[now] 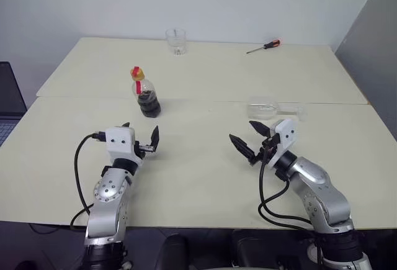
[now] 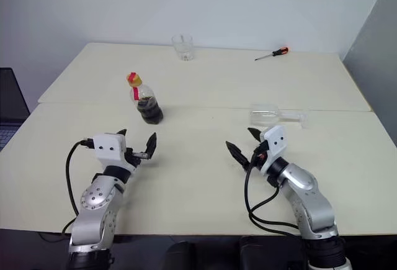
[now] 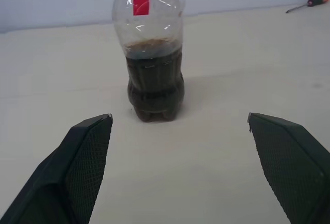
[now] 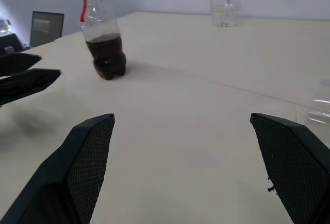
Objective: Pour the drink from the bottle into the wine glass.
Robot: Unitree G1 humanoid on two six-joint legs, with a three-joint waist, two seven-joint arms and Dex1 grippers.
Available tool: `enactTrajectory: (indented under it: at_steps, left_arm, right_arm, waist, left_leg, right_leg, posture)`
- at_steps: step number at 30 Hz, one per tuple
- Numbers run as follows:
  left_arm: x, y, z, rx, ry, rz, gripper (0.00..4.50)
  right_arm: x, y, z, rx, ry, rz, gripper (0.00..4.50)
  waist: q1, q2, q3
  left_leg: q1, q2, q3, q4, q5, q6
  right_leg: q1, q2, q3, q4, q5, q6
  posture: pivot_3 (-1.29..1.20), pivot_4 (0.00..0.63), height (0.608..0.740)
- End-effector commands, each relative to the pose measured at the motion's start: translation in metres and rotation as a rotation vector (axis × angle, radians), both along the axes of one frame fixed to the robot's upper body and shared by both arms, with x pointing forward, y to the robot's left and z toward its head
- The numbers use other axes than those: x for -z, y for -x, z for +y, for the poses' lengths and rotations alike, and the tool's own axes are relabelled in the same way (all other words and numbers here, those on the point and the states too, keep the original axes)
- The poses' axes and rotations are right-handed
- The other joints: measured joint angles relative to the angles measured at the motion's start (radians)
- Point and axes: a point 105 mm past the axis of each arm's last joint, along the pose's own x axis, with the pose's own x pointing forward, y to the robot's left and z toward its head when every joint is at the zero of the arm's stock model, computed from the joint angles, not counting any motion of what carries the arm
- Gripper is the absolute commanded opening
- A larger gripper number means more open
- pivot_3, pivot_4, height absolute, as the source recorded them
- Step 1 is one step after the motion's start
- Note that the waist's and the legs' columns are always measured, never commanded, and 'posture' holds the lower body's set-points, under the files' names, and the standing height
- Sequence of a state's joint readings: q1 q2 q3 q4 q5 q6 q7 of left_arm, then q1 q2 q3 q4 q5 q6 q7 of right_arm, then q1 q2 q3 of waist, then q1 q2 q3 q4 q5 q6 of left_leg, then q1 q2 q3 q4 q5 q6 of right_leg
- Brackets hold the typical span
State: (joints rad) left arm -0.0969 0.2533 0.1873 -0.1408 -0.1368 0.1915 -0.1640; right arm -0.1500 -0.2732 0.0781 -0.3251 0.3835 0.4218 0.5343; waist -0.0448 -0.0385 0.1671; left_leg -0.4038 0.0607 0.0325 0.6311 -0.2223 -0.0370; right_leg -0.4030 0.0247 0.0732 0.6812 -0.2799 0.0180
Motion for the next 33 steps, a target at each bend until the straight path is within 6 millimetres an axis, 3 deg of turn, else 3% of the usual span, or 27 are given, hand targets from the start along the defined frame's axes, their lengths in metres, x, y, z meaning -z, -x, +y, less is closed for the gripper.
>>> enactTrajectory:
  at_steps: [1,7,13,18,33]
  left_arm:
    - [-0.007,-0.009,0.008,-0.040,-0.025,-0.011,4.46]
    - [-0.015,-0.028,-0.002,-0.016,0.008,-0.024,4.46]
    - [-0.017,-0.047,0.007,-0.065,-0.046,-0.015,4.46]
    - [-0.022,-0.055,0.013,-0.099,-0.069,-0.033,4.46]
    - [-0.028,-0.080,-0.004,-0.033,-0.022,-0.074,4.46]
  right_arm:
    - [-0.015,0.007,0.013,-0.101,0.000,-0.043,4.50]
    - [-0.023,-0.007,0.015,-0.090,0.004,-0.077,4.50]
    - [-0.030,-0.016,0.019,-0.103,0.011,-0.105,4.50]
    - [-0.031,-0.016,0.020,-0.119,0.013,-0.107,4.50]
    - [-0.030,-0.011,0.022,-0.119,0.010,-0.097,4.50]
  waist:
    - [0.003,0.000,0.000]
    - [0.008,0.000,0.000]
    - [0.009,0.000,0.000]
    - [0.012,0.000,0.000]
    - [0.013,0.000,0.000]
  left_leg:
    - [0.000,0.000,0.000,0.000,0.000,0.000]
    - [-0.002,0.000,-0.001,0.000,0.000,0.000]
    - [-0.002,0.000,-0.001,0.000,0.000,0.000]
    - [-0.003,0.001,-0.001,0.000,0.000,0.000]
    - [-0.004,0.000,-0.001,0.000,0.000,0.000]
  right_leg:
    - [0.000,0.000,0.000,0.000,0.000,0.000]
    - [-0.002,0.005,-0.001,0.000,0.000,0.000]
    - [-0.002,0.007,-0.001,0.000,0.001,-0.003]
    - [-0.002,0.007,-0.002,-0.001,0.002,-0.003]
    - [-0.003,0.007,-0.002,-0.001,0.002,-0.004]
  posture:
    - [0.00,0.150,0.740]
    - [0.00,0.150,0.740]
    - [0.00,0.150,0.740]
    - [0.00,0.150,0.740]
    - [0.00,0.150,0.740]
